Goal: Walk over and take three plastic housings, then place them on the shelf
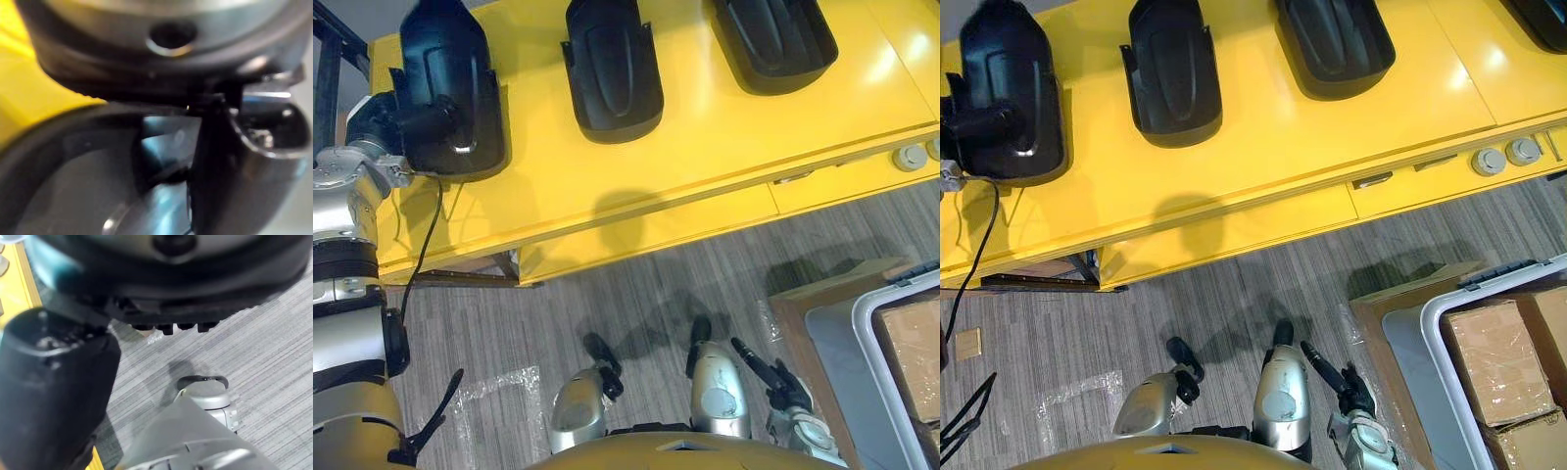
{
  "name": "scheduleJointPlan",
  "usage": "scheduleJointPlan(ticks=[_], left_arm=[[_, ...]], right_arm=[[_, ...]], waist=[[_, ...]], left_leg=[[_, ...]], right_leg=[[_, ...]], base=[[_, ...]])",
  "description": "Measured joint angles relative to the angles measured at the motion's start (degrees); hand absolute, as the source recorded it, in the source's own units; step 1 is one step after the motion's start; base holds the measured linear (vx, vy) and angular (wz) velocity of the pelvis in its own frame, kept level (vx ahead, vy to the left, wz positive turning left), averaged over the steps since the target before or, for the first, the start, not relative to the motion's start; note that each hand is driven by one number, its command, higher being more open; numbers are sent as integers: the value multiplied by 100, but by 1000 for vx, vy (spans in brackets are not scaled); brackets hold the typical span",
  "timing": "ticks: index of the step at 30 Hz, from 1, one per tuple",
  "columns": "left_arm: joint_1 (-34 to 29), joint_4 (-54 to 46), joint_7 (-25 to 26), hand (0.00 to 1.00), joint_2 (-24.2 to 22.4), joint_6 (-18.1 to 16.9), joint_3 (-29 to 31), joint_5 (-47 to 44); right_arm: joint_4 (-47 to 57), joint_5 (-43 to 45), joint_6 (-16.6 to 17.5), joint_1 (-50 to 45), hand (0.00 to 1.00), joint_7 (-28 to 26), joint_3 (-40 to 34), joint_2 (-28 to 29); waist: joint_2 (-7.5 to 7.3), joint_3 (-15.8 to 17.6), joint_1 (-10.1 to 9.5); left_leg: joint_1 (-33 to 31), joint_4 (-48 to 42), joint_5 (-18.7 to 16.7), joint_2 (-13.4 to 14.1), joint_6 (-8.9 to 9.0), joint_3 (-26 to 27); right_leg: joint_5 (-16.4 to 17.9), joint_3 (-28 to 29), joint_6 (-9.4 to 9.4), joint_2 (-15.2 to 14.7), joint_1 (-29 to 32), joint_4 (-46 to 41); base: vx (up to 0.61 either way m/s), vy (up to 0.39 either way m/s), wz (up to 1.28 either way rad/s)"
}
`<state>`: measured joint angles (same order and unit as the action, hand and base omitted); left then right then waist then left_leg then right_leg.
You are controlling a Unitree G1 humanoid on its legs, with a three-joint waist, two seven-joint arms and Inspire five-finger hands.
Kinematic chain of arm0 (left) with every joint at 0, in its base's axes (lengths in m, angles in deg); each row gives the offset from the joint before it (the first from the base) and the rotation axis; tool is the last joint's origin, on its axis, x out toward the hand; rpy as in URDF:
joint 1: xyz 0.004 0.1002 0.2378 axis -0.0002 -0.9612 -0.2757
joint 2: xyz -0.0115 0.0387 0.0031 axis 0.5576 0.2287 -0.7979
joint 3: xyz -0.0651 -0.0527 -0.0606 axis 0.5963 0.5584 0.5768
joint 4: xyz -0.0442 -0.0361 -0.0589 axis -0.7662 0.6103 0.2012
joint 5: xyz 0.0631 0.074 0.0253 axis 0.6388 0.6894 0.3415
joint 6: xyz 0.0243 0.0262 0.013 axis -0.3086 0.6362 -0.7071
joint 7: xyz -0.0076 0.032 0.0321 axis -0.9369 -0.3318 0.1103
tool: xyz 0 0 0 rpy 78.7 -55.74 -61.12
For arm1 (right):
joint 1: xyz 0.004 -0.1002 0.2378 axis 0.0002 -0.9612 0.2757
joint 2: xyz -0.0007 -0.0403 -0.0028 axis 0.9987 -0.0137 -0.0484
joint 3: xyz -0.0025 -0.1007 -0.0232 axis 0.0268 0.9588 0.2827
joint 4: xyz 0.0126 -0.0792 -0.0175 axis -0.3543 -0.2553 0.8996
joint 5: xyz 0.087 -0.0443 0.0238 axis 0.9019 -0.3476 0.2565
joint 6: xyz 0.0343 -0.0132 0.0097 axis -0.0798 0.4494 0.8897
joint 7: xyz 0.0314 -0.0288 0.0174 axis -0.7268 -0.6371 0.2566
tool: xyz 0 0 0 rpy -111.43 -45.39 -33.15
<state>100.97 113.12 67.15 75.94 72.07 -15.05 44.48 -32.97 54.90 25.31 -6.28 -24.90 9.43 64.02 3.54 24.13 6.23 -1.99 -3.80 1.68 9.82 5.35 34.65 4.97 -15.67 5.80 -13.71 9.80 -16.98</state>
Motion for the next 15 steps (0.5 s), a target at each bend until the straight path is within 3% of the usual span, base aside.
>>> scheduleJointPlan(ticks=[15], left_arm=[[-65, 183, 2, 100, -1, 8, -64, 144]], right_arm=[[-165, 1, -40, -6, 100, 103, -3, 47]], waist=[[36, -48, 21]], left_leg=[[174, 10, 1, -3, -1, -65]], right_leg=[[0, -115, 0, -7, -242, 54]], base=[[-5, -4, 2]])
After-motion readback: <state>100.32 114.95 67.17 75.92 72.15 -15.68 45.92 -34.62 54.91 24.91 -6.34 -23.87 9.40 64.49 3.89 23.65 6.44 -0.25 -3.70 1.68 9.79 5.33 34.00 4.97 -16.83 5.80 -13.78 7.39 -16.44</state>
